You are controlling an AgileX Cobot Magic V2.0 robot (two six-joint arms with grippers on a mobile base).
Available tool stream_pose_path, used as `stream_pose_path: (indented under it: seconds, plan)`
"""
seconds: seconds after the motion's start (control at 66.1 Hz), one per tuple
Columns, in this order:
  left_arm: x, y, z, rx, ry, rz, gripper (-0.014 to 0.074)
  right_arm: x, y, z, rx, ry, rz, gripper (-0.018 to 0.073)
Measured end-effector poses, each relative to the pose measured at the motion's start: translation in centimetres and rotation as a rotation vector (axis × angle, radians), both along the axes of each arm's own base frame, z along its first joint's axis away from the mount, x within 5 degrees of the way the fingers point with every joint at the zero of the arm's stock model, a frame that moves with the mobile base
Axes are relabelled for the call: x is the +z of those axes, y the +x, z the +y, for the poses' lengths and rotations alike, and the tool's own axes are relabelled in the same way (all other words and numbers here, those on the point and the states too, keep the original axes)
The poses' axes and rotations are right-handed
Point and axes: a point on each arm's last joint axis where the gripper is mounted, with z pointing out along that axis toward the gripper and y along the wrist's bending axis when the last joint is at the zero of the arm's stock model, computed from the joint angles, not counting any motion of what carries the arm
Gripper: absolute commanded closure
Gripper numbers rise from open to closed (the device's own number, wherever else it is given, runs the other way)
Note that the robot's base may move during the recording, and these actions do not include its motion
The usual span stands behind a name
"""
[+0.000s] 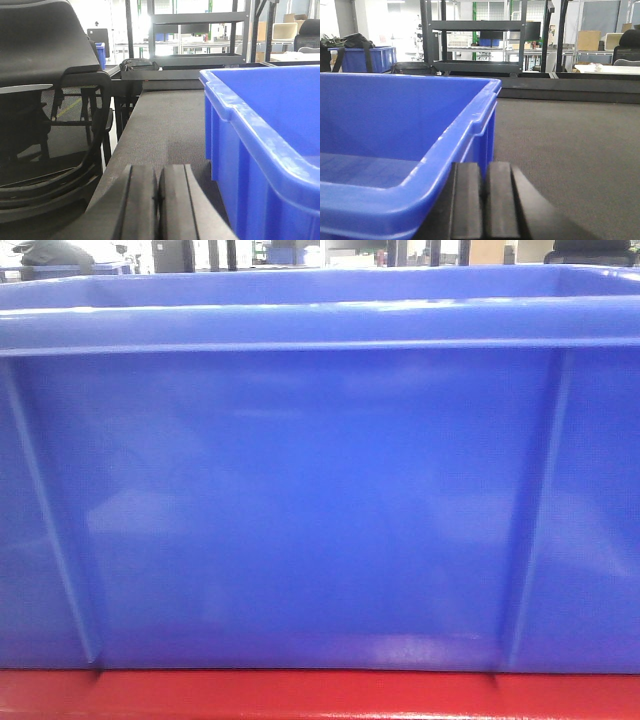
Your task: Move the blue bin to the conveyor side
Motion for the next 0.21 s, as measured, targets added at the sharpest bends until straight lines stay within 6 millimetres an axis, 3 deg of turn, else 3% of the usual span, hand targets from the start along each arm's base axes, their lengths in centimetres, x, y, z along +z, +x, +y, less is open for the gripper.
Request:
stream_pose_path:
  seconds: [0.212]
  plan:
    - [0.00,0.00,0.00,0.000,0.000,0.000,0.0596,0.00,0.00,0.00,0.000,0.000,0.000,0.0648]
